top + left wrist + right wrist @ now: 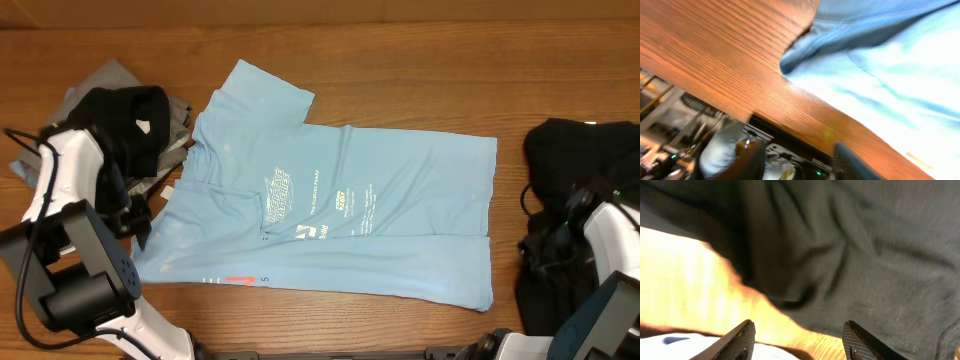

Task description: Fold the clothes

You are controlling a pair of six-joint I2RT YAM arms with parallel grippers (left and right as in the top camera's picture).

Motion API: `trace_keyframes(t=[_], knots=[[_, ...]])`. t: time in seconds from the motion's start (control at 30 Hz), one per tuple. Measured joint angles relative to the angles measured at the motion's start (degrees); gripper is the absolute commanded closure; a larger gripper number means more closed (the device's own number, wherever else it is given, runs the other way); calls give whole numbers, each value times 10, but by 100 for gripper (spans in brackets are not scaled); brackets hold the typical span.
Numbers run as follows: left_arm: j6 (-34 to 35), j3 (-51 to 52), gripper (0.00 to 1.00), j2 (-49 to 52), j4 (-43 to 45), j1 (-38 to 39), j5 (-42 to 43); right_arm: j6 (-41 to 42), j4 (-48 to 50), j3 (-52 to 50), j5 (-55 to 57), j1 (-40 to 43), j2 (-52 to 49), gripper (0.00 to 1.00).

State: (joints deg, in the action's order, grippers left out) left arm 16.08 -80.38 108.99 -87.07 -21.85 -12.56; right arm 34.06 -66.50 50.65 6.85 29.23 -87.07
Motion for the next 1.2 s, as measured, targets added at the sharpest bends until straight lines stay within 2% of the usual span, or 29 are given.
trace_keyframes(t=[0.07,0.27,0.33,0.4,0.57,0.73,0.8,0.93,1.2], knots=[[-6,-43,35,-9,-14,0,9,-7,-5,35,-8,0,0,41],[-41,-170,33,-47,-11,12,84,-101,4,154,-123,-1,0,41],[-68,-202,33,-54,31,30,131,-141,18,181,-181,-5,0,39],[-103,-223,28,-58,100,61,185,-174,31,196,-238,-11,0,39],[-170,-229,20,-56,243,165,247,-213,54,199,-327,-28,0,37],[-214,-233,14,-19,381,256,231,-226,57,199,-356,-34,0,37],[-223,-235,12,13,427,271,224,-228,56,199,-361,-35,0,37],[-220,-235,6,97,517,268,213,-232,55,199,-367,-35,0,36],[-203,-234,5,233,647,245,196,-234,42,199,-366,-35,0,37]])
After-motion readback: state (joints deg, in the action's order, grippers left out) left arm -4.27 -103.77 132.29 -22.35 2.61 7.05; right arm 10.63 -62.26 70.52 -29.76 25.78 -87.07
